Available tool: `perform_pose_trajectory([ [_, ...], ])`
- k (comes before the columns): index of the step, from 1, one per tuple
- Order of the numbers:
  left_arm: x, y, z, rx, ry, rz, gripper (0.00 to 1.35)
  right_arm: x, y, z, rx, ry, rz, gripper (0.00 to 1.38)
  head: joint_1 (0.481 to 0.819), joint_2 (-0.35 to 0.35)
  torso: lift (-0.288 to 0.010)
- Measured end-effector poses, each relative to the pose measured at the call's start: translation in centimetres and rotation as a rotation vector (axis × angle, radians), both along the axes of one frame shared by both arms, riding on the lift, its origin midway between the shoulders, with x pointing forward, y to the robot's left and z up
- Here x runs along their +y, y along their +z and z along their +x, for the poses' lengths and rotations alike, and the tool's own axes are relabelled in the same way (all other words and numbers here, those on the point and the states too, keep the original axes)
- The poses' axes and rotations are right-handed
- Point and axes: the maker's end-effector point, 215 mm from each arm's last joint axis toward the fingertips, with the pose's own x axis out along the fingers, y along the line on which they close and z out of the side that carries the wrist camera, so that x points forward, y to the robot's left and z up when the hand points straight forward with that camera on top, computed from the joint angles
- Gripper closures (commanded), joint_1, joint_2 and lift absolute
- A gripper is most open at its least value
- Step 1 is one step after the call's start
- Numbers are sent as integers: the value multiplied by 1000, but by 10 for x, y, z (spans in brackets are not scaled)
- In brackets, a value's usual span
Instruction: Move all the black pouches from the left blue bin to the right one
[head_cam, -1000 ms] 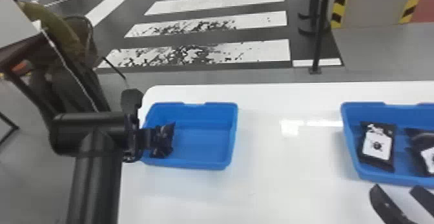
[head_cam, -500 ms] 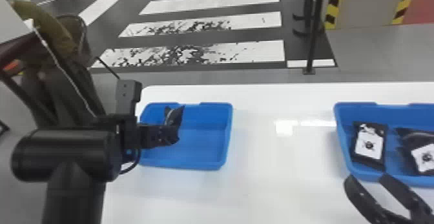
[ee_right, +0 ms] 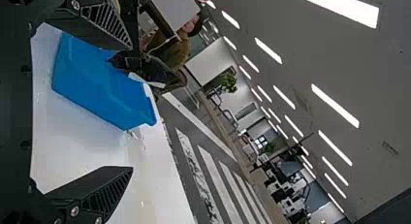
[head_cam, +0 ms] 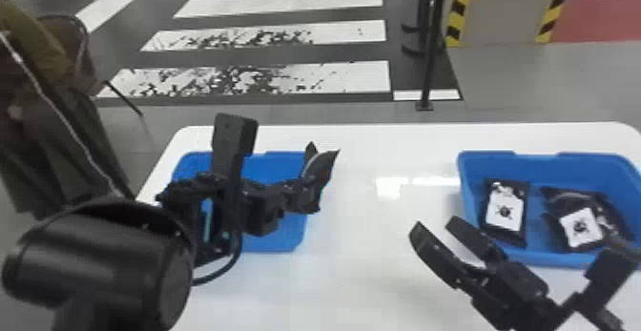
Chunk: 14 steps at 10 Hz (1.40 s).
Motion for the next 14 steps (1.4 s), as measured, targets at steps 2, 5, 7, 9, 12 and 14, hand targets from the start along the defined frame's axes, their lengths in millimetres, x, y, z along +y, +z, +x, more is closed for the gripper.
perform_pose_trajectory([
  [2,-63,2,-18,8,-136,-52,1147,2,6,19,-20,7,3,142,695,53,-140],
  [5,-119,7,-39,14,-265,-96,1148,-2,14,42,-48,5,-7,153,695,-36,-140],
  [7,-140,11,-48,15,-318,-114,1147,-2,17,51,-56,2,-10,162,695,-60,-140],
  [9,-156,9,-57,30,-359,-129,1147,-4,17,59,-57,-8,-10,981,695,-87,-140],
  [12,-162,9,-60,34,-373,-138,1147,-12,22,68,-78,-48,-1,1288,695,-104,-140],
  [14,-163,13,-58,19,-375,-148,1131,-11,20,65,-71,-50,12,1288,695,-105,-140],
])
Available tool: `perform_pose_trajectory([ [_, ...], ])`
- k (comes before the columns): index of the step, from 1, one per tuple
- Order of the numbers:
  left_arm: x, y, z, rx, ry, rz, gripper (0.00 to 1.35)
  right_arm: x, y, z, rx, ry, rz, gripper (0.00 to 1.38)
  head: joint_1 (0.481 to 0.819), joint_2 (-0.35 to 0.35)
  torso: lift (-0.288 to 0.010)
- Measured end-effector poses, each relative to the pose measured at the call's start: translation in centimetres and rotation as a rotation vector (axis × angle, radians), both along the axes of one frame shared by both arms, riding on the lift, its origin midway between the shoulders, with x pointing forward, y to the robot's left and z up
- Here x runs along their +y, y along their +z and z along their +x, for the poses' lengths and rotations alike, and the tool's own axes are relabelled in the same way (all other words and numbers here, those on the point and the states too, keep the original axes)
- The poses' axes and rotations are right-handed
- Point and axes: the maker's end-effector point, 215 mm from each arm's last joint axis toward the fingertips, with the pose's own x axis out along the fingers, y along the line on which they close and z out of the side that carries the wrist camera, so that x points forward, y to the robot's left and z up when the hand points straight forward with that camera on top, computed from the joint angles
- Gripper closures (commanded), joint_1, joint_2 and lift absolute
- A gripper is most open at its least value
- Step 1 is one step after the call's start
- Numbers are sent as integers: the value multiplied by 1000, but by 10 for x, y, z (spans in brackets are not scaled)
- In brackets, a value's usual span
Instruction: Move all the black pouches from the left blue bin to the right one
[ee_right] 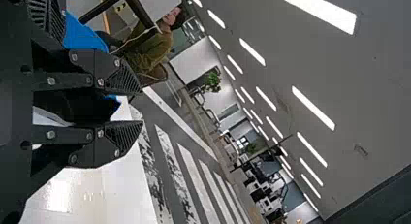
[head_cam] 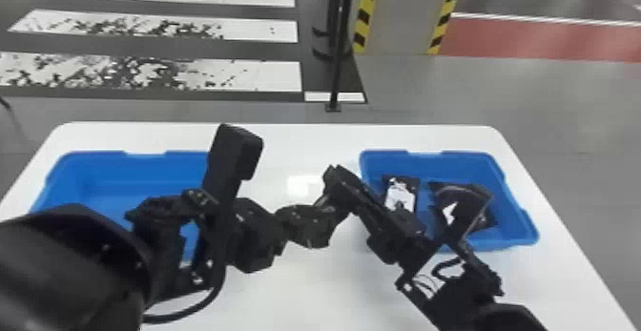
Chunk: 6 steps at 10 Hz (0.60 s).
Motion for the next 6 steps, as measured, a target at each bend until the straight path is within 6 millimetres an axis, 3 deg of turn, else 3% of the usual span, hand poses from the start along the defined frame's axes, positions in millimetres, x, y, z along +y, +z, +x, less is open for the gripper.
perform_pose_trajectory([
  [1,-1,3,1,-12,1,-14,794,1,-1,-2,6,0,10,1288,695,-106,-140],
  [2,-3,7,2,-24,6,-37,343,1,0,-3,7,-1,18,1288,695,-107,-140],
  [3,-4,7,0,-23,6,-53,81,-3,2,-3,4,-8,19,1288,695,-111,-140],
  [6,-9,-8,-21,37,-13,-87,160,-50,3,9,-7,-96,-11,1288,695,-175,-140],
])
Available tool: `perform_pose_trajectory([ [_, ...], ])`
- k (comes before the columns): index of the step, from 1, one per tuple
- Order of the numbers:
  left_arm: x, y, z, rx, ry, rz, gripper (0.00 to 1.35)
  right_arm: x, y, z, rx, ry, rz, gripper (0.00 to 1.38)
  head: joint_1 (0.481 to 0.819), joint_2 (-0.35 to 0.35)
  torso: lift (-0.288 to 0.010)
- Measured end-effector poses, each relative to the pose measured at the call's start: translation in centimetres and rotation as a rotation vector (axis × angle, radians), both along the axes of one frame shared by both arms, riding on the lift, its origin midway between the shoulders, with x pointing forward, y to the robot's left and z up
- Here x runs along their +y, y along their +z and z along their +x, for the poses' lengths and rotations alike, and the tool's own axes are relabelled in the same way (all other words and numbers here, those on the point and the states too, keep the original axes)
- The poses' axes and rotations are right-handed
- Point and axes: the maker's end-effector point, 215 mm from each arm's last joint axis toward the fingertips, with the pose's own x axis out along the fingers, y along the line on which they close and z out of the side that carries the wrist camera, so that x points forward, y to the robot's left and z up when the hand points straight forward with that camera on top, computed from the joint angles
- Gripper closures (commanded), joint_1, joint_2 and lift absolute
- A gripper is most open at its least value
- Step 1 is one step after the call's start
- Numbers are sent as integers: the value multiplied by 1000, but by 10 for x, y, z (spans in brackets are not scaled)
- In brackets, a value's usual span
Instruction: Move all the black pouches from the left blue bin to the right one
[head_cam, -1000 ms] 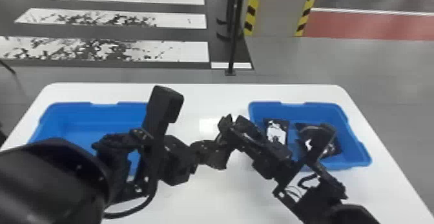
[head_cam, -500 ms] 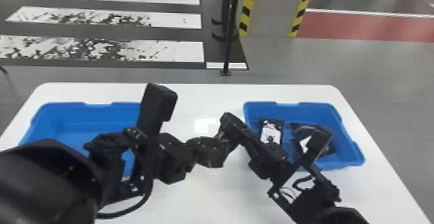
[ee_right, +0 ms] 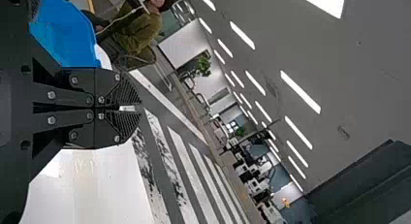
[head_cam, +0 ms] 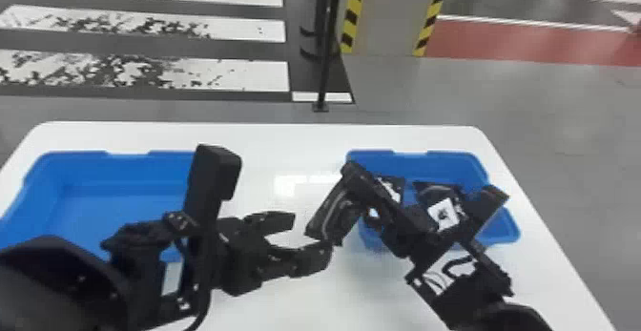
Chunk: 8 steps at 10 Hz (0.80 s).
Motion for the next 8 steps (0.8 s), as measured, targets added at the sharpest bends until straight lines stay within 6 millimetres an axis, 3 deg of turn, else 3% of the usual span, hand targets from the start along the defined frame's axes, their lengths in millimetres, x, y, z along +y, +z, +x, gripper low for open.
perform_pose_trajectory([
  [4,10,2,-17,17,26,-45,165,-114,12,25,-43,-195,-136,1276,695,-299,-140],
  [5,15,0,-19,25,45,-52,165,-135,12,31,-41,-223,-168,1007,695,-318,-140],
  [6,20,1,-19,24,58,-57,165,-148,8,35,-24,-234,-184,486,695,-328,-140],
  [7,23,2,-18,18,69,-61,167,-156,3,36,-8,-242,-192,114,695,-330,-140],
  [8,27,2,-17,17,80,-66,167,-165,-2,34,3,-260,-202,67,695,-337,-140],
])
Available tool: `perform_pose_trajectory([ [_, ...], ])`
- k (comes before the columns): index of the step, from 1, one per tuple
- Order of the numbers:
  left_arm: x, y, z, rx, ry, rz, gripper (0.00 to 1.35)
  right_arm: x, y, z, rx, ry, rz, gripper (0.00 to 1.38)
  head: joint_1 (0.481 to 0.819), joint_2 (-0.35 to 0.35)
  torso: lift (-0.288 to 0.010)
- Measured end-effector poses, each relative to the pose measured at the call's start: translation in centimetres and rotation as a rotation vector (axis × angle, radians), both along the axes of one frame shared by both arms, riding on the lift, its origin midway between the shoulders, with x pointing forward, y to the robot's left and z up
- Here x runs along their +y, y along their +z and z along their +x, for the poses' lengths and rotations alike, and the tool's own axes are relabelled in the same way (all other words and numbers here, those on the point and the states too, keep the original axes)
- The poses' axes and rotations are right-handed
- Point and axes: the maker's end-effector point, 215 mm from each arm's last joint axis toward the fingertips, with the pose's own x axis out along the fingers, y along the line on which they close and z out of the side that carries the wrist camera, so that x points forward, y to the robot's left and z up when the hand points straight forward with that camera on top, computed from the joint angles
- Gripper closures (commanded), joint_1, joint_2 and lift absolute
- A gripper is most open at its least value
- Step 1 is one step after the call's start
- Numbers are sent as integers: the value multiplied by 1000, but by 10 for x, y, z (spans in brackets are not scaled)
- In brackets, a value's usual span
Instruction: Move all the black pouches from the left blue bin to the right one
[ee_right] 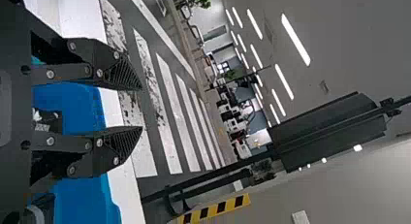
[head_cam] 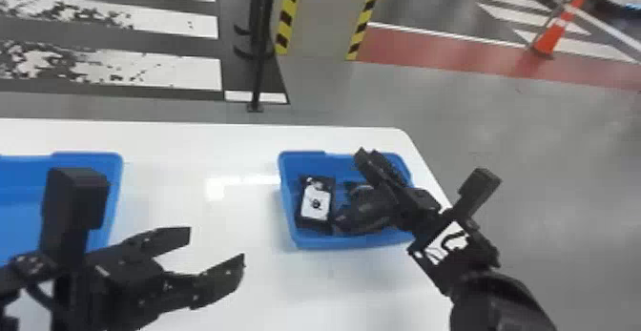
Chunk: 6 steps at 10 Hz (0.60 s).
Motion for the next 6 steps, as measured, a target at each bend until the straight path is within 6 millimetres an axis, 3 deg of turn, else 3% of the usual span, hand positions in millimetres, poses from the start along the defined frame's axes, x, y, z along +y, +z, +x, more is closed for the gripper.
perform_pose_trajectory([
  [2,11,1,1,-3,30,-5,167,-15,-3,-15,-11,-46,-49,137,695,-348,-140],
  [4,33,3,8,-34,97,-22,167,-12,-8,-44,-17,-68,-139,136,695,-331,-140],
  [6,89,3,22,-101,242,-13,167,-2,-22,-73,-8,-83,-193,136,695,-272,-140],
])
